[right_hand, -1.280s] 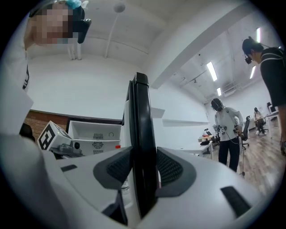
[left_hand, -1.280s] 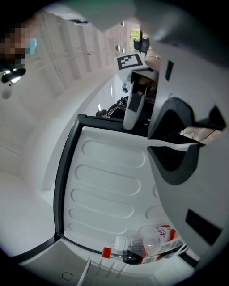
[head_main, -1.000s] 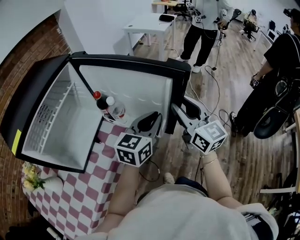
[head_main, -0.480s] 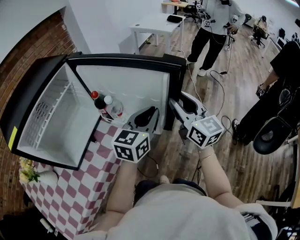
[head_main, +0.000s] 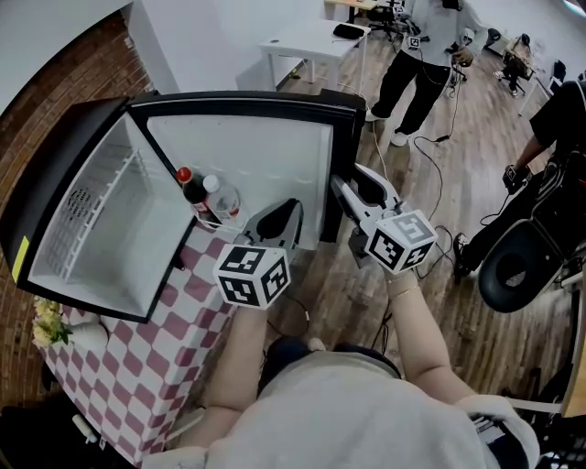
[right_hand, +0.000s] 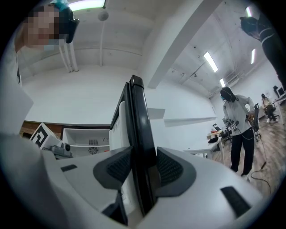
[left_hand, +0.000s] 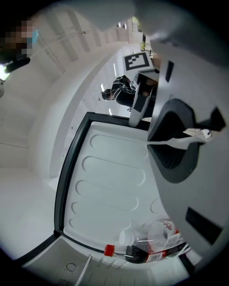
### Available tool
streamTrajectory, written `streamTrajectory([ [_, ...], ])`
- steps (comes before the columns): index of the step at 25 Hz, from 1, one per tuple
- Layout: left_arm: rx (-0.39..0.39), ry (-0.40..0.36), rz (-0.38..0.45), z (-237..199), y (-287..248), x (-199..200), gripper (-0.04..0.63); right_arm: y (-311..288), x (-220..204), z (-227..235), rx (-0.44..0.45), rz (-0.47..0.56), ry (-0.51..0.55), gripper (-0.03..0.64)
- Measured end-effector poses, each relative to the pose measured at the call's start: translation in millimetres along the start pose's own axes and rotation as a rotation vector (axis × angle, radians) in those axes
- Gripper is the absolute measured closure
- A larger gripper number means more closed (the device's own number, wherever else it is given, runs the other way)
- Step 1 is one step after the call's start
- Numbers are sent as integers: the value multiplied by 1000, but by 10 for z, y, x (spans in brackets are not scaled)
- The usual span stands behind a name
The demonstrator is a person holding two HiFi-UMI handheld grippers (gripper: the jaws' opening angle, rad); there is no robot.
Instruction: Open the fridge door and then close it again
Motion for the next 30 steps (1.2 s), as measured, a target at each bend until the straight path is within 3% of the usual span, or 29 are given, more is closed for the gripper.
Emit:
streamTrajectory([
  [10, 28, 9, -11, -58, 115, -58, 580, -9, -6, 23, 5, 16, -18, 466],
  [21, 153, -8, -30, -288, 471, -195, 583, 19, -38, -45, -12, 37, -23, 465],
  [30, 148, 28, -29, -344, 544, -243, 583, 9, -52, -58, -34, 43, -42, 462],
])
Point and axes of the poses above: the fingertips, and each gripper's own axes: y backward along the fingers, z to its right, x out of its top, the point moved 6 cm from there along y, backward along the fingers, and after that the axes turned 3 degrees about x, right-handed, at the moved point
